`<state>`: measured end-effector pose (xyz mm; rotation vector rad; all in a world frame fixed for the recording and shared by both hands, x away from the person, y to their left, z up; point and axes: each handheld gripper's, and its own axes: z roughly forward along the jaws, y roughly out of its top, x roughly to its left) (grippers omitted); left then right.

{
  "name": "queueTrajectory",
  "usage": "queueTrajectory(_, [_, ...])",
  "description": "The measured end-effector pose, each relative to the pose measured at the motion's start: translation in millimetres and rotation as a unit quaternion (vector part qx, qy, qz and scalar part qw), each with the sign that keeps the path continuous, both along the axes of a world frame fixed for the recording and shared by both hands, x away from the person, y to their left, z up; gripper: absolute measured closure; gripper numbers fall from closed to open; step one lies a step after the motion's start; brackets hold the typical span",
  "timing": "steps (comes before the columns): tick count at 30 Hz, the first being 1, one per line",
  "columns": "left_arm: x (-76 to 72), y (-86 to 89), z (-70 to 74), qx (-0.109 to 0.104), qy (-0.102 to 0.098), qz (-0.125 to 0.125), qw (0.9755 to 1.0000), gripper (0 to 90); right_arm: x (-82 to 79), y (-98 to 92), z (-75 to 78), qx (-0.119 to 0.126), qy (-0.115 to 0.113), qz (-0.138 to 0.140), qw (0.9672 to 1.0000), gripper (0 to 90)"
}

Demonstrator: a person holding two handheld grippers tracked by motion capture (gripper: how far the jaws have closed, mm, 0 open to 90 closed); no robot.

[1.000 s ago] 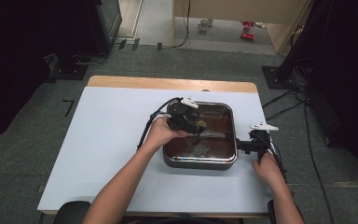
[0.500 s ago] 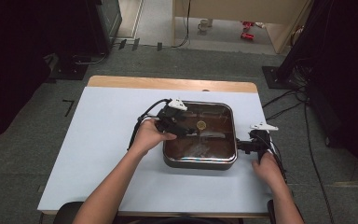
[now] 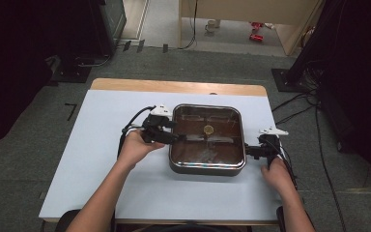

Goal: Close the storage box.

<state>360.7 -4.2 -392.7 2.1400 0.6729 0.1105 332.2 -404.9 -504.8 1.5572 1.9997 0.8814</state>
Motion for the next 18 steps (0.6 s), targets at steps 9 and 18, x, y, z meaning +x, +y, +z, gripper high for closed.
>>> queueTrajectory(9, [-15.2, 39.7, -7.1, 0.004, 0.005, 0.044, 0.999, 35.4, 0.0, -0.2, 0.1, -0.001, 0.001, 0.001, 1.0, 8.8])
queueTrajectory(18, [-37.3, 69.6, -23.1, -0.009, -0.004, 0.102, 0.9947, 34.3, 0.0, -0.2, 0.1, -0.001, 0.001, 0.001, 1.0, 8.8])
